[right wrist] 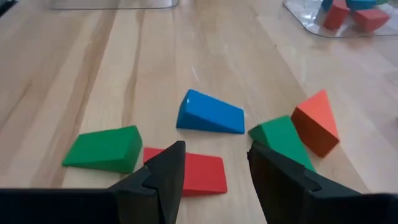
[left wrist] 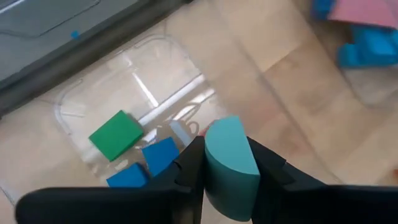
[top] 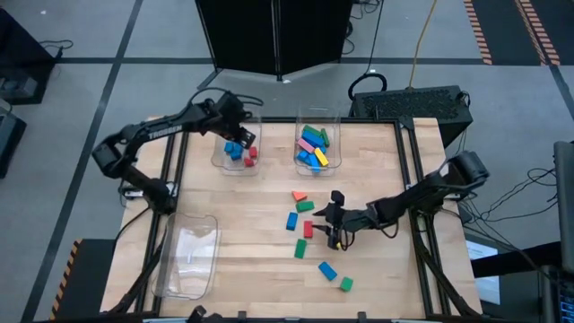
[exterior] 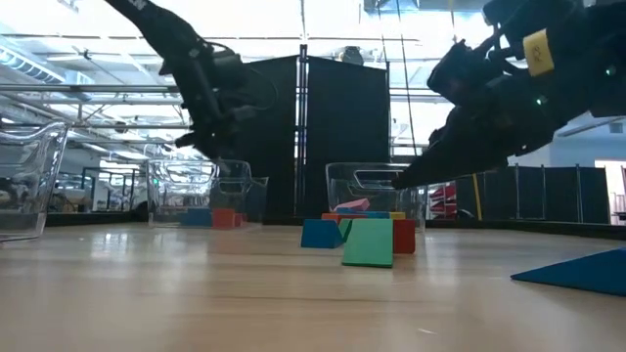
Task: Sort blocks by size
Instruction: Put the light blue half cylinder block into the top left transparent bin, then put the green triangular block into the bottom transparent bin
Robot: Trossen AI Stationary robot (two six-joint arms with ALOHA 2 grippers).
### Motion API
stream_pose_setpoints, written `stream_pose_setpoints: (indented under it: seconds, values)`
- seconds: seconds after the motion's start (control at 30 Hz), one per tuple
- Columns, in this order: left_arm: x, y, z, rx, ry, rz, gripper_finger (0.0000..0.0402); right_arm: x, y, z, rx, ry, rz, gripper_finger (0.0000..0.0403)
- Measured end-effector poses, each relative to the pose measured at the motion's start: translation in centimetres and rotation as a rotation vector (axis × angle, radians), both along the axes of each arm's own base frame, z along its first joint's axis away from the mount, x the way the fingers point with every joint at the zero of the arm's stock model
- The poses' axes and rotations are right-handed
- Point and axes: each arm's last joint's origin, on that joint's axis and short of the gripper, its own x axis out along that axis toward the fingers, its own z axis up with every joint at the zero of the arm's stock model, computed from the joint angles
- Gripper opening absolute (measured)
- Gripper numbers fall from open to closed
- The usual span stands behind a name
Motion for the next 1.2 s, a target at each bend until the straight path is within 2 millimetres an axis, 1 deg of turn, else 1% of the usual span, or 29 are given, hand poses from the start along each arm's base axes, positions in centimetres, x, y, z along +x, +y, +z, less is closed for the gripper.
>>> stream_pose_setpoints:
  seconds: [0.2,0.37,0.63,0.7,0.77,0.93,1.03,1.1,1.2]
  values:
    - [-0.2,1.4,-1.6,-0.025,0.046,0.016,0.009,0.3,0.1,-0.7,-0.004,-0.007,0.004,0.0169]
    - [-0.4,2.2,-3.0,-0.052,0.093,0.021,0.0091,0.8,-0.4,-1.3,0.0,-0.016,-0.022,0.0174]
    - [-0.3,2.2,-3.3,-0.046,0.11,-0.015,0.0097,1.4,-0.7,-0.8,-0.004,-0.041,-0.036,0.0216]
    - [-0.3,2.2,-3.3,-0.04,0.114,-0.027,0.0111,1.4,-0.7,-0.8,-0.014,-0.04,-0.035,0.0227]
    - [-0.3,2.2,-3.3,-0.04,0.114,-0.028,0.0132,1.5,-0.8,-0.8,-0.016,-0.042,-0.036,0.0238]
    - [-0.3,2.2,-3.3,-0.04,0.114,-0.027,0.0206,1.5,-1.4,-1.0,-0.026,-0.017,-0.059,0.0256]
    - [-0.2,2.2,-3.1,-0.043,0.114,-0.024,0.024,1.6,-2.0,-1.1,-0.036,-0.006,-0.074,0.0262]
    - [-0.1,2.4,-2.4,-0.046,0.109,-0.012,0.025,1.7,-2.4,-1.0,-0.055,-0.004,-0.085,0.0265]
    - [0.4,2.6,-0.5,-0.009,0.091,-0.038,0.0253,1.8,-3.1,-1.0,-0.102,0.004,-0.104,0.0268]
